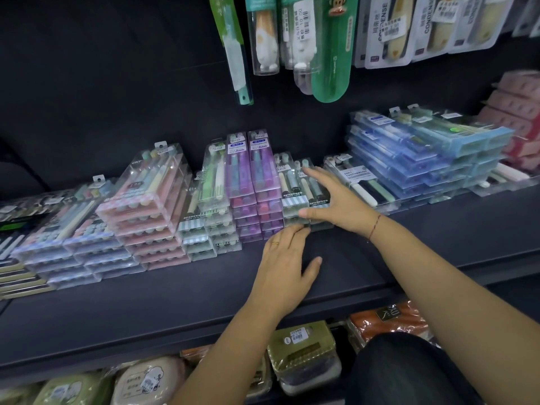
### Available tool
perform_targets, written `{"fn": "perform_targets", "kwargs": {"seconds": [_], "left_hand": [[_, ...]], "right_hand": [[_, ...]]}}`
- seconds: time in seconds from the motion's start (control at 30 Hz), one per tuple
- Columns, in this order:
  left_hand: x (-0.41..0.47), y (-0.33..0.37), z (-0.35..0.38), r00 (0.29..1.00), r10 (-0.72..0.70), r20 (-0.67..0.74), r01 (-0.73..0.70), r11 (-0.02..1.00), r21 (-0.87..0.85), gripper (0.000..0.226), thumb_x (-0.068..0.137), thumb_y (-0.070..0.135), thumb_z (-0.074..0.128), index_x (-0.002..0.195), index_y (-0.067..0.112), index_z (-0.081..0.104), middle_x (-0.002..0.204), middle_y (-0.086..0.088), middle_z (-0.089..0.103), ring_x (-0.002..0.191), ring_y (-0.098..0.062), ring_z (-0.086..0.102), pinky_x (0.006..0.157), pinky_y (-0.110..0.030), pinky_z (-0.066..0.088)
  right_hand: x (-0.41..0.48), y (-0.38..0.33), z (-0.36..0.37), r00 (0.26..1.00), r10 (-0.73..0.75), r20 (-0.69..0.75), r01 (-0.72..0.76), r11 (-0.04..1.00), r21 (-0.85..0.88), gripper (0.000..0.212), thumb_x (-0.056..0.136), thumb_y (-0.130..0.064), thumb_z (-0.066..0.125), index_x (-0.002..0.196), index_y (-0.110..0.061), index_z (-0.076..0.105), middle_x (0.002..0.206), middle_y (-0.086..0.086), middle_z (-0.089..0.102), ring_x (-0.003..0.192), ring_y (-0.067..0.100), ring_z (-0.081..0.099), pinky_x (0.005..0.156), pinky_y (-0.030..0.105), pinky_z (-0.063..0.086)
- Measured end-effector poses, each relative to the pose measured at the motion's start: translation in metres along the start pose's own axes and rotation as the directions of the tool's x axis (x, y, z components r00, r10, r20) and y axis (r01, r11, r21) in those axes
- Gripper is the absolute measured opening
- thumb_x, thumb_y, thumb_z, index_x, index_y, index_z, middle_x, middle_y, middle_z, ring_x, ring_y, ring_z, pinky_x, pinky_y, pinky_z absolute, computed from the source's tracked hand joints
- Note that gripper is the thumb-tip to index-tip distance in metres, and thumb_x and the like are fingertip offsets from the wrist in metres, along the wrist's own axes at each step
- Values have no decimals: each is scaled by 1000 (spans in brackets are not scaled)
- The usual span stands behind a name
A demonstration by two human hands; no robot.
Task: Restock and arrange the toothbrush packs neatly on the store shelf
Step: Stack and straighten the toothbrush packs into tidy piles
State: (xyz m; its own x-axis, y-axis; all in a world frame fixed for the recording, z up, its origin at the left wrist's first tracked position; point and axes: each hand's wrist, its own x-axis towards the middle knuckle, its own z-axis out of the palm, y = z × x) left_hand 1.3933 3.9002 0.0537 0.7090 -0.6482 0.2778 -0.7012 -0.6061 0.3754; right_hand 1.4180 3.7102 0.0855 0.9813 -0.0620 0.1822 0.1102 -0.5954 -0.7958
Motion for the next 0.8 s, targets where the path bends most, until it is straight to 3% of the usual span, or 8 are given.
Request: {"fn": "perform_targets", "kwargs": {"seconds": [0.13,0.27,0.43,0.6,0.8], "left_hand": [[-1,0,0,1000,-11,-19,11,1000,-2,50,99,37,49,146,20,40,148,7,37,136,-12,32,115,-27,17],[-1,-1,-1,996,-71,-54,71,997,-8,41,100,32,49,138,18,52,140,5,51,129,-14,45,110,-24,24],[-2,0,-1,995,-73,-63,72,997,-18,40,100,30,49,137,15,55,142,4,52,131,-14,46,111,-25,26],[-2,0,-2,994,-95,-63,94,995,-18,43,101,31,48,141,17,50,148,3,45,137,-12,39,113,-24,20],[-2,1,-2,994,-101,-37,101,995,-13,46,101,31,48,144,17,46,152,2,41,139,-13,36,116,-27,19]], "right_hand": [[-2,5,0,999,50,10,-50,998,49,110,71,-41,83,155,-30,13,161,-5,18,147,10,19,121,41,23],[-16,16,5,993,116,26,-117,992,42,125,69,-40,85,155,-30,-4,162,-6,11,148,9,15,117,27,17],[-21,17,14,987,144,-71,-141,989,53,111,76,-36,81,157,-20,7,158,-3,27,136,0,26,107,16,22],[-21,12,17,979,157,-130,-156,988,17,99,80,-34,78,155,-16,16,156,-2,32,138,8,31,101,12,22],[-22,9,22,969,162,-185,-177,982,-67,95,82,-40,75,154,-14,19,157,3,32,143,17,31,109,22,25]]}}
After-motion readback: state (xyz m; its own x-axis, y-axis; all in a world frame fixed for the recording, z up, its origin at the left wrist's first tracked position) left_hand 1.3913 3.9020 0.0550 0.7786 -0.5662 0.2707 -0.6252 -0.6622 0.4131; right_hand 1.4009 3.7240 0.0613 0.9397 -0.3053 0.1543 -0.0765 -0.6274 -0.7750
